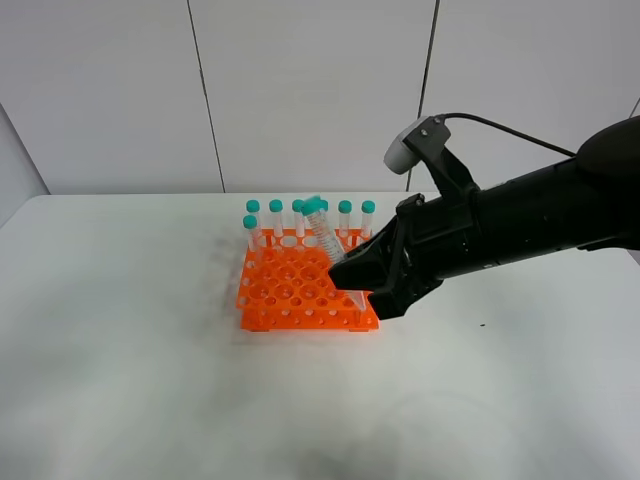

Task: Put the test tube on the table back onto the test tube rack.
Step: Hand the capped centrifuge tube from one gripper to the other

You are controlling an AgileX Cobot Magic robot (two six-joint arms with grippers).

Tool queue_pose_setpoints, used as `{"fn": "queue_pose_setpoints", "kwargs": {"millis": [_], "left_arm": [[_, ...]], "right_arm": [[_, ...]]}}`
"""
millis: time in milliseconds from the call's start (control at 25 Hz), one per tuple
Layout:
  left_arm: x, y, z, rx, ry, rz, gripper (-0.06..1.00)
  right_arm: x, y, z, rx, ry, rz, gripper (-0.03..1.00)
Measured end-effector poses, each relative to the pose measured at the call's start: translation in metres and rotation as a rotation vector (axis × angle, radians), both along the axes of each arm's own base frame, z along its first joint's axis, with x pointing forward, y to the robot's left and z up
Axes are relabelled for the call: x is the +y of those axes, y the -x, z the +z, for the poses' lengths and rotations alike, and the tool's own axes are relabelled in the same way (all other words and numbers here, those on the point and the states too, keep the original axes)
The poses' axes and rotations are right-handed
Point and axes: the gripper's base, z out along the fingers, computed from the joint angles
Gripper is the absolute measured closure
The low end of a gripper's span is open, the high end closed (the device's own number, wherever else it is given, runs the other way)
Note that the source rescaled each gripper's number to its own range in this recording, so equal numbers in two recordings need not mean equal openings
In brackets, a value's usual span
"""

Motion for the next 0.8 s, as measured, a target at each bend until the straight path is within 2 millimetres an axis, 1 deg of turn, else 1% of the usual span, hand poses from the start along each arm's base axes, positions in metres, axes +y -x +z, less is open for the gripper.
{"fn": "queue_pose_setpoints", "kwargs": {"millis": [80,120,160,240,280,360,440,600,680,720,800], "left_arm": [[-0.002,-0.002,0.016,-0.019,0.028,-0.008,0.07],[-0.003,-0.005,0.026,-0.023,0.039,-0.013,0.07],[-0.004,-0.013,0.04,-0.022,0.051,-0.02,0.07],[-0.006,-0.034,0.06,-0.014,0.056,-0.032,0.07],[-0.007,-0.048,0.068,-0.008,0.046,-0.043,0.07],[-0.01,-0.078,0.075,0.007,0.052,-0.067,0.07],[-0.016,-0.113,0.074,0.027,0.098,-0.097,0.07],[-0.03,-0.171,0.059,0.083,0.261,-0.169,0.07],[-0.038,-0.193,0.049,0.122,0.358,-0.215,0.07],[-0.043,-0.204,0.042,0.138,0.361,-0.255,0.07],[-0.055,-0.22,0.032,0.157,0.431,-0.324,0.07]], "right_arm": [[-0.001,-0.004,0.001,-0.021,0.001,-0.04,0.96],[-0.002,-0.005,0.001,-0.026,-0.001,-0.057,0.96],[-0.002,-0.006,0.001,-0.028,-0.001,-0.071,0.96],[-0.002,-0.008,-0.002,-0.012,-0.002,-0.09,0.96],[-0.001,-0.01,-0.005,0.0,0.001,-0.093,0.96],[0.001,-0.013,-0.012,0.028,0.005,-0.1,0.96],[0.002,-0.014,-0.017,0.054,0.006,-0.096,0.96],[0.003,-0.014,-0.018,0.064,0.003,-0.09,0.96],[0.003,-0.014,-0.018,0.066,0.0,-0.092,0.96],[0.003,-0.014,-0.018,0.067,-0.001,-0.093,0.96],[0.003,-0.014,-0.018,0.068,-0.003,-0.094,0.96]]}}
